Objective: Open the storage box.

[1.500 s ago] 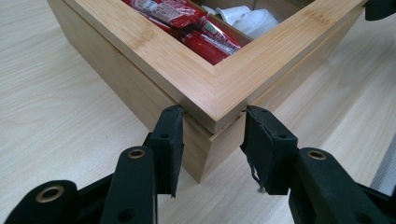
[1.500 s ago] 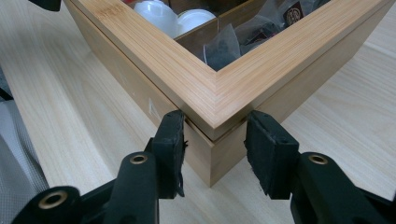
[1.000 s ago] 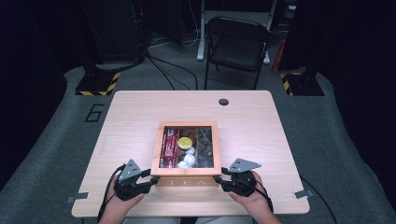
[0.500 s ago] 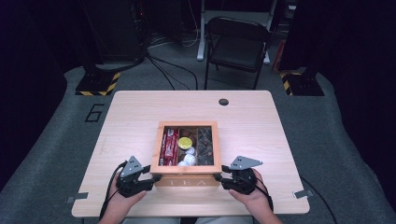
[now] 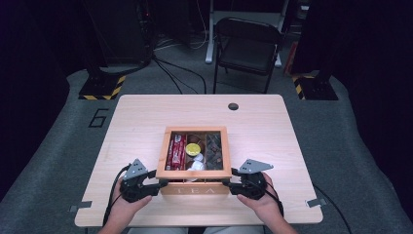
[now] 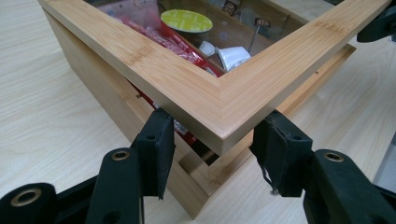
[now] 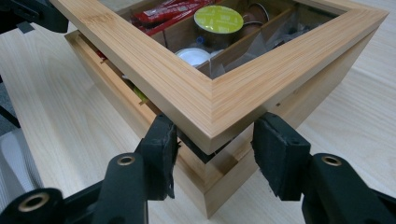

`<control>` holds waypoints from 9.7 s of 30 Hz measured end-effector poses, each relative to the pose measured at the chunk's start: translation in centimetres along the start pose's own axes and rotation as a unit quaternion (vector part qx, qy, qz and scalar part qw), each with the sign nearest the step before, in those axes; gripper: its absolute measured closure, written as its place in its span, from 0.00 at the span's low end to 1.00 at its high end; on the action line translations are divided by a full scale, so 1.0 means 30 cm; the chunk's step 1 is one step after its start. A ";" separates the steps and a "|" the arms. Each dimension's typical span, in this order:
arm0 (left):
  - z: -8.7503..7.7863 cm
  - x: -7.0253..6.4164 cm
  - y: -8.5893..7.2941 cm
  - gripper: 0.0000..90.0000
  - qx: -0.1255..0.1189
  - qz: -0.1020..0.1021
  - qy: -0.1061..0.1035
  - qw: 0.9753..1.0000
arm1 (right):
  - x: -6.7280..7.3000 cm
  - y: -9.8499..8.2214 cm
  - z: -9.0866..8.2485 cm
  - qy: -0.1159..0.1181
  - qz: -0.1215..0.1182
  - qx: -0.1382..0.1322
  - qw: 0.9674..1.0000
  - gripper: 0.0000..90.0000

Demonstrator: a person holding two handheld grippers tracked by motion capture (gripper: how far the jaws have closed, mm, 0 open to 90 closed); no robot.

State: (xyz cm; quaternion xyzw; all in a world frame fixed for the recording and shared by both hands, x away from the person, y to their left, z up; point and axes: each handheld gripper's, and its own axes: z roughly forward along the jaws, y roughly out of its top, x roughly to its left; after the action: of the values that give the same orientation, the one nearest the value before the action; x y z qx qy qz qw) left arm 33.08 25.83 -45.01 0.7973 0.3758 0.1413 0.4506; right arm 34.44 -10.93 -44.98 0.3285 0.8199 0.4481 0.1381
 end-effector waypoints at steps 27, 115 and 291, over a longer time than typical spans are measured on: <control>-0.036 0.022 0.101 0.51 -0.006 -0.015 0.006 1.000 | -0.031 0.105 -0.017 -0.005 0.016 -0.002 1.000 0.49; -0.031 0.174 0.428 0.56 -0.068 0.012 0.049 0.996 | -0.178 0.456 -0.039 -0.061 -0.003 -0.060 0.996 0.59; 0.259 0.377 0.400 0.63 -0.027 -0.086 0.059 0.994 | -0.331 0.437 0.339 -0.046 0.047 -0.012 0.998 0.59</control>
State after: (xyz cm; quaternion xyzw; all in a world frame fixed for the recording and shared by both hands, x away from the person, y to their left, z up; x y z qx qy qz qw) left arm 50.79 25.56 -40.69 0.7403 0.4646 0.1589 0.4592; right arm 52.60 -5.94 -40.55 0.3848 0.7910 0.4485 0.1585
